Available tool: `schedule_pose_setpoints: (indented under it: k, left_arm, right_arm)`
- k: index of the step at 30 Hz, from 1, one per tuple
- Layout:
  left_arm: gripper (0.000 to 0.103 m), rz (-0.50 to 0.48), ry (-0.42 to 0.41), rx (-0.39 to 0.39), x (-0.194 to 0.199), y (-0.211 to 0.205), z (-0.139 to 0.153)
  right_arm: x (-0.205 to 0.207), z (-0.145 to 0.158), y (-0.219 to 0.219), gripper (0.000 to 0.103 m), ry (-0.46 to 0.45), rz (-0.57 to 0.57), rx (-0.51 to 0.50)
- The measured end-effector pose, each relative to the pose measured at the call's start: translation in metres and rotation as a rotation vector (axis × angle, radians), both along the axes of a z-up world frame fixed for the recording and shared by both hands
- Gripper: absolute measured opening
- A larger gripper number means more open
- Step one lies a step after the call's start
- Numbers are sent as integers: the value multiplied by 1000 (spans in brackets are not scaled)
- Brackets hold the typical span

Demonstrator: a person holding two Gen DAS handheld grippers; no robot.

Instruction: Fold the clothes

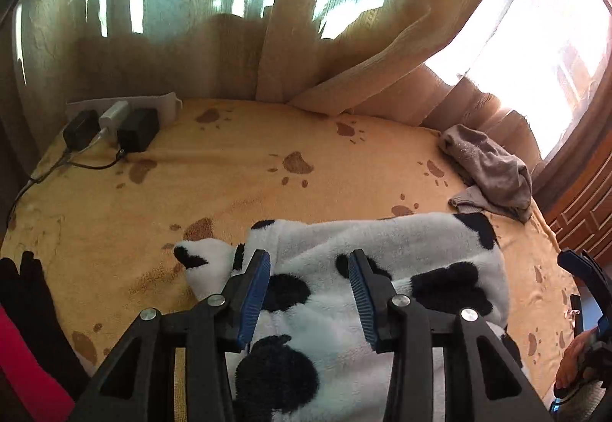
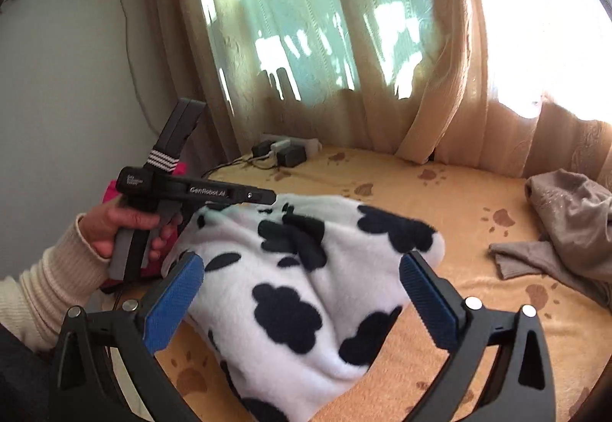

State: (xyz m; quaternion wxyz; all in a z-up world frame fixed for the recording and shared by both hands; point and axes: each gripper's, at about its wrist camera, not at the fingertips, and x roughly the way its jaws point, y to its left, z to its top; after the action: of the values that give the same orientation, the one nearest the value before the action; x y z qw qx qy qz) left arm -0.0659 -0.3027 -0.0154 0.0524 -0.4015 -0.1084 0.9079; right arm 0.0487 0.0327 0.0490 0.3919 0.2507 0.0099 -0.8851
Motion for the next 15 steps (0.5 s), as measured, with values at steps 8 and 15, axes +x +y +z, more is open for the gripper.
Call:
schedule_pose_setpoints:
  k: [8,15]
  left_arm:
    - [46,-129,-70,-27,3,38,-26]
    - [58,-102,-45,73,5,13,-64]
  right_arm:
    - [-5,-31,-86,98,173,130,303]
    - [-30,-72,-82,96,-45,238,256]
